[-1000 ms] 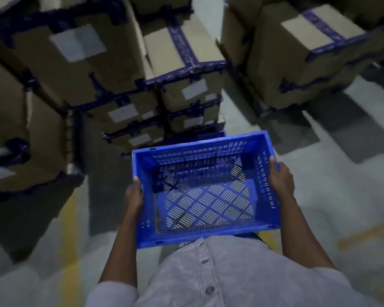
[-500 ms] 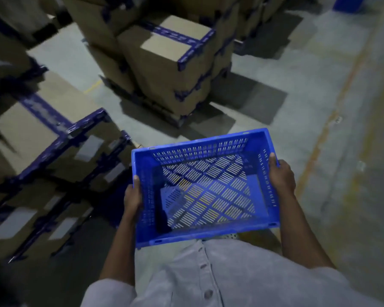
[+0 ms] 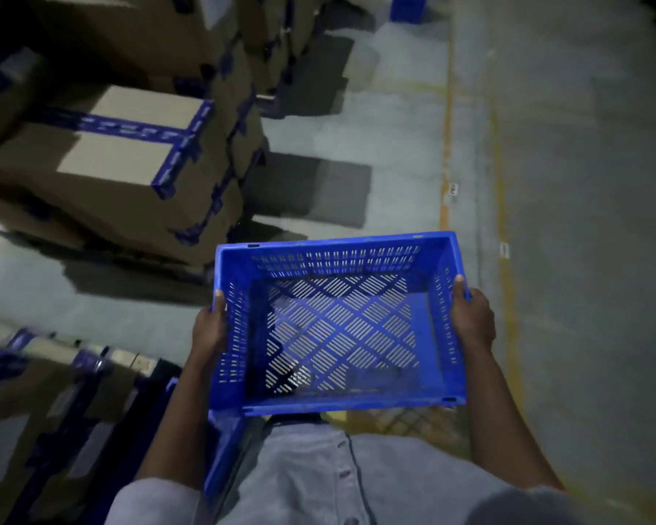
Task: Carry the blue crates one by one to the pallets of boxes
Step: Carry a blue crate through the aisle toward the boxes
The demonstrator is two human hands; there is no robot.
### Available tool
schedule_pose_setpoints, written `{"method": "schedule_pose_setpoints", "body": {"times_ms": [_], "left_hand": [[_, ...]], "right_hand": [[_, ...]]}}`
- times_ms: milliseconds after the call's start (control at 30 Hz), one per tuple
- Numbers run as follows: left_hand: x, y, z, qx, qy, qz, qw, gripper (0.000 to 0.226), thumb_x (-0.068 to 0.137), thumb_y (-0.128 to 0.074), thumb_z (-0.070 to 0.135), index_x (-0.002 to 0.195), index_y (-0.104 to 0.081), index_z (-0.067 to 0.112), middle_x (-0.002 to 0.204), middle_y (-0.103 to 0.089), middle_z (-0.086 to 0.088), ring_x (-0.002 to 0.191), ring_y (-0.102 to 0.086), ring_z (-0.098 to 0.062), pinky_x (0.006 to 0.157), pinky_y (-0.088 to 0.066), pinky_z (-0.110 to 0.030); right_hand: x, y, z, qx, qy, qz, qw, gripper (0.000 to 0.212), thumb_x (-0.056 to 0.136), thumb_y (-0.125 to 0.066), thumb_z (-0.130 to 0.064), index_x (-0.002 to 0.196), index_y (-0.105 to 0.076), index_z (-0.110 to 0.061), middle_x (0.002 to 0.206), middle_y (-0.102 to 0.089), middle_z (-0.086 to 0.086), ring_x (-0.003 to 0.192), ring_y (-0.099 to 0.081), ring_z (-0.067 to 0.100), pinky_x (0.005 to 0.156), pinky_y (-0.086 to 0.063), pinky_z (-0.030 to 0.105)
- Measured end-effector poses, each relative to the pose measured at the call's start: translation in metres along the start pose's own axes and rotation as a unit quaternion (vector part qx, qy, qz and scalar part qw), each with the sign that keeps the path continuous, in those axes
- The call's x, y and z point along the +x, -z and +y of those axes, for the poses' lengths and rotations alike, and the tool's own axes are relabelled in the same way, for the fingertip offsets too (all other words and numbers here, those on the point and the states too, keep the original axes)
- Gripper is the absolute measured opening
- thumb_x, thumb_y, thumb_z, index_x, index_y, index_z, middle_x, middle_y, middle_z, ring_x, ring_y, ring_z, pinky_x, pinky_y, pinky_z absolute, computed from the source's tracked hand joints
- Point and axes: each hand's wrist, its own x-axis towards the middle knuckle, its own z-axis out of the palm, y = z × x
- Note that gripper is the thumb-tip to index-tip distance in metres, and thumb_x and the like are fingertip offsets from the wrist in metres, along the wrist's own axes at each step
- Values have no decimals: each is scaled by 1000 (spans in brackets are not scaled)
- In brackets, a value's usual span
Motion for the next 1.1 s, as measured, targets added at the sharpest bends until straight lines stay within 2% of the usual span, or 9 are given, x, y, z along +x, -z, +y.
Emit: {"method": "schedule_pose_setpoints", "body": {"times_ms": [133, 267, 400, 667, 733, 833, 867, 967, 1100], "left_hand": [[45, -39, 94, 13, -53, -50, 997, 83, 104, -51, 87, 68, -55, 13, 49, -55, 6, 49, -47, -15, 56, -38, -35], [106, -67, 166, 30, -64, -64, 995, 88, 85, -51, 103, 69, -55, 17, 55, -58, 7, 52, -49, -18, 57, -40, -37], [149, -102, 233, 62, -101, -101, 988, 77, 96, -50, 96, 70, -56, 24, 56, -56, 8, 51, -50, -18, 56, -40, -36], [257, -217, 308, 81, -94, -137, 983, 100, 80, -51, 110, 78, -50, 10, 65, -52, 2, 54, -45, -22, 60, -39, -41], [287, -250, 327, 78, -89, -144, 982, 108, 77, -51, 112, 82, -54, 5, 66, -56, -10, 54, -46, -27, 61, -41, -45], [318, -296, 360, 91, -75, -133, 984, 124, 83, -48, 109, 111, -57, -11, 101, -63, -46, 73, -62, -61, 68, -51, -74], [320, -310, 378, 85, -75, -132, 985, 120, 86, -48, 107, 107, -59, -11, 90, -66, -40, 73, -63, -61, 69, -51, -74], [319, -347, 428, 75, -93, -111, 987, 83, 103, -50, 88, 73, -59, 11, 55, -56, 3, 50, -49, -23, 61, -43, -43], [341, -387, 485, 61, -94, -106, 988, 72, 103, -53, 87, 72, -57, 22, 55, -54, 6, 50, -47, -20, 56, -40, -37]], "right_hand": [[38, -13, -34, 30, -39, 33, 998, 73, 109, -32, -78, 118, -67, -15, 105, -61, 10, 91, -55, 31, 83, -42, 42], [74, -19, -73, 54, -64, 78, 993, 74, 107, -32, -81, 111, -67, -15, 102, -65, 12, 88, -60, 33, 80, -44, 41], [114, -21, -103, 54, -98, 111, 988, 69, 109, -33, -77, 107, -63, -16, 100, -59, 10, 89, -54, 31, 82, -42, 42], [233, -21, -151, 57, -122, 131, 982, 69, 113, -36, -67, 122, -68, -7, 116, -67, 23, 103, -63, 41, 81, -36, 39], [277, -19, -166, 60, -122, 124, 983, 70, 113, -36, -68, 124, -68, -6, 122, -69, 25, 98, -60, 38, 81, -37, 39], [343, -12, -194, 56, -111, 106, 986, 72, 113, -36, -68, 127, -69, -5, 127, -69, 28, 105, -64, 42, 80, -37, 40], [368, -9, -204, 55, -108, 102, 987, 71, 114, -36, -67, 129, -68, -5, 129, -69, 28, 112, -66, 44, 80, -36, 41], [436, 2, -238, 50, -95, 93, 990, 72, 113, -35, -68, 128, -67, -5, 126, -68, 28, 113, -66, 45, 80, -36, 42], [515, 9, -275, 32, -95, 86, 991, 75, 111, -31, -74, 124, -66, -9, 124, -68, 25, 112, -66, 44, 80, -37, 42]]}}
